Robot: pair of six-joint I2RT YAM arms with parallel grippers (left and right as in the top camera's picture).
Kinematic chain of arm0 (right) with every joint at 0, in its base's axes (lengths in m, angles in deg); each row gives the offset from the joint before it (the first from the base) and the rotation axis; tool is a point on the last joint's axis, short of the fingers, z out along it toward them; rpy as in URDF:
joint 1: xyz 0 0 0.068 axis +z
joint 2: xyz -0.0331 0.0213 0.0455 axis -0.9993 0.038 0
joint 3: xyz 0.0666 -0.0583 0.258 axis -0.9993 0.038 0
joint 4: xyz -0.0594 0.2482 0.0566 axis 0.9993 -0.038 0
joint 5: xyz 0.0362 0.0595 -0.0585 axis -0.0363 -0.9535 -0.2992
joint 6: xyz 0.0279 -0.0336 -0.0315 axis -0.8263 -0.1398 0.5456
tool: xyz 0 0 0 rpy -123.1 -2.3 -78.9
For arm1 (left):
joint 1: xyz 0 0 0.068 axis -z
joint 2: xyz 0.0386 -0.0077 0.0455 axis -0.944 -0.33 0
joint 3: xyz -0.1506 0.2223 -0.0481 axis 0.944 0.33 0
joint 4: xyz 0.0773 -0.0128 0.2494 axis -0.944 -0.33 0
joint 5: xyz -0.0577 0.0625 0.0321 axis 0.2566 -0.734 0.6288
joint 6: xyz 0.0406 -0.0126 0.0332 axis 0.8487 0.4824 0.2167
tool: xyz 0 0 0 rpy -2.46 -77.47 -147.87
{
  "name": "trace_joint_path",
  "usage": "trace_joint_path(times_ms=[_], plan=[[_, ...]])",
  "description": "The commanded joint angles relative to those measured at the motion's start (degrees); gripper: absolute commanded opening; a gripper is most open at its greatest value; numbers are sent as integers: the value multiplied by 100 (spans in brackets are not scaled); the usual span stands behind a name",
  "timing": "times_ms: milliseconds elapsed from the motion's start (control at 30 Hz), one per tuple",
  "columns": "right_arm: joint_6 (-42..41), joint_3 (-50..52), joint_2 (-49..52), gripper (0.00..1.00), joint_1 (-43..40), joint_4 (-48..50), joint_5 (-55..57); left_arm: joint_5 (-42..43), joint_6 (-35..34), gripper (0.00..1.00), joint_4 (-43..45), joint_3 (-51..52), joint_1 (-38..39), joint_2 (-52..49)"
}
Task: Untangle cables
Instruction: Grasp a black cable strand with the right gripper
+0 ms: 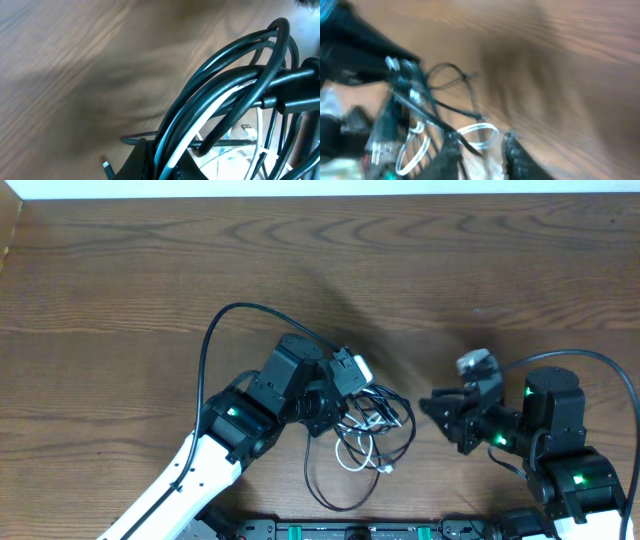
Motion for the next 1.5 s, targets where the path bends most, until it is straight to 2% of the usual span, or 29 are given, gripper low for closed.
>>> trace_joint_path(times_ms=[0,100,267,600,667,767,1133,1300,1467], plan=[[1137,-22,2,42,28,57,-1204,949,76,8,9,-15,13,37],[1228,-22,2,44,28,79,-1207,1106,107,7,15,-15,13,37],[1228,-20,2,38,28,81,-1209,1285,105,7,15,-15,15,37],[1231,-22,2,34,31,92,-1403,1513,101,7,144,-15,15,37],[1231,-22,2,27,31,94,-1403,1513,101,7,142,-15,15,37],[1228,-22,2,1,31,92,-1403,1513,101,7,140,-15,15,35],[1209,-22,2,1,28,92,-1318,1458,101,8,140,-15,13,35],[514,-22,0,1,28,96,-601,570,33,7,24,-15,13,37],[-98,-22,2,1,28,101,94,-345,-420,7,2,-15,13,37]])
